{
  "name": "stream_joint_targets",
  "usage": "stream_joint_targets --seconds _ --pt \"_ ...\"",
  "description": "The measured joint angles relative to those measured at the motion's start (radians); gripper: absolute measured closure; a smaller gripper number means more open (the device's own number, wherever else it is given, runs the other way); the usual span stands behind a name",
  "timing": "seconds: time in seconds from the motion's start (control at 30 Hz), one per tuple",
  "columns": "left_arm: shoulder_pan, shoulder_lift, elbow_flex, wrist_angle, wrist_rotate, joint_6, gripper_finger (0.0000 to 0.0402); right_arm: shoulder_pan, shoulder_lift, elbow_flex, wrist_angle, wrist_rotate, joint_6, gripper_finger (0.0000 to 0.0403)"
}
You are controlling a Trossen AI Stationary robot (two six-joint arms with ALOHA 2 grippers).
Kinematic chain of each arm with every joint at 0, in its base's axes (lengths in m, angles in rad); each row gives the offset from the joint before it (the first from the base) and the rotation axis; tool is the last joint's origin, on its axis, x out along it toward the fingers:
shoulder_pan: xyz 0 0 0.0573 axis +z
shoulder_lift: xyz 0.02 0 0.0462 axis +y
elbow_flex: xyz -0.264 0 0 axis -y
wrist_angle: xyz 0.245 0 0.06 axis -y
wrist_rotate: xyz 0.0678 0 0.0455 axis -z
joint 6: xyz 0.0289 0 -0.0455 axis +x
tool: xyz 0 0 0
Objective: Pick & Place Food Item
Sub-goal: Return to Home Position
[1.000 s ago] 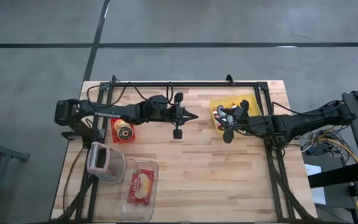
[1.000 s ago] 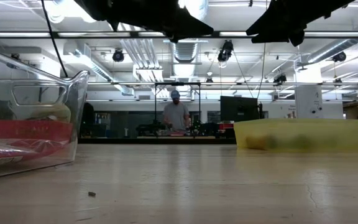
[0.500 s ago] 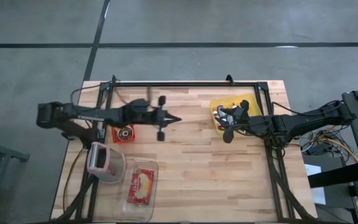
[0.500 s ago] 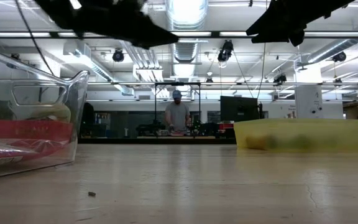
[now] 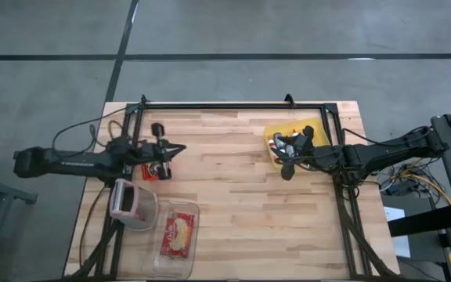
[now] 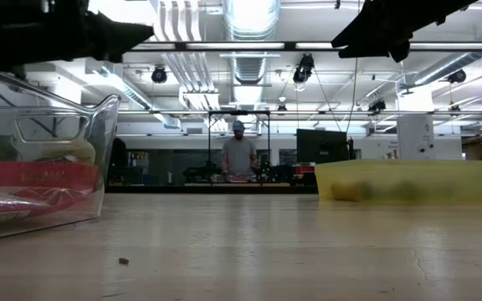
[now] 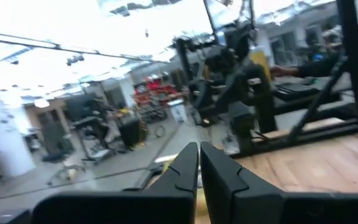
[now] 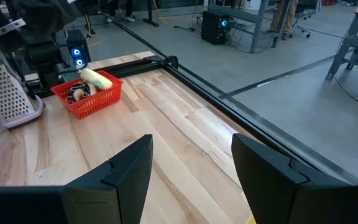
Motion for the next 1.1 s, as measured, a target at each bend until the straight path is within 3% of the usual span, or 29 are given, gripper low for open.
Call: stream_joint_targets --seconds 0.3,0.53,0.73,0.9,1.1 --pt "0.001 -0.161 -0.135 -0.009 -0.024 0.020 0.0375 0.000 0.000 0.000 0.000 0.000 0.000 0.0186" --pt "0.001 -0.159 -0.188 -0.070 -0.033 0.087 0.0374 0.000 0.000 0.000 0.000 0.000 0.000 0.0186" --pt "0.001 -0.149 -0.188 -0.109 -0.138 0.092 0.0374 -0.003 0.000 0.000 0.008 0.001 -0.027 0.0186" --pt "0.001 -0.147 -0.188 -0.120 -0.183 0.058 0.0374 -0.001 -0.017 0.000 0.006 -0.104 -0.038 0.0186" --pt "0.001 -0.144 -0.188 -0.138 -0.181 0.052 0.0374 -0.001 -0.112 -0.048 0.019 -0.148 -0.078 0.0186"
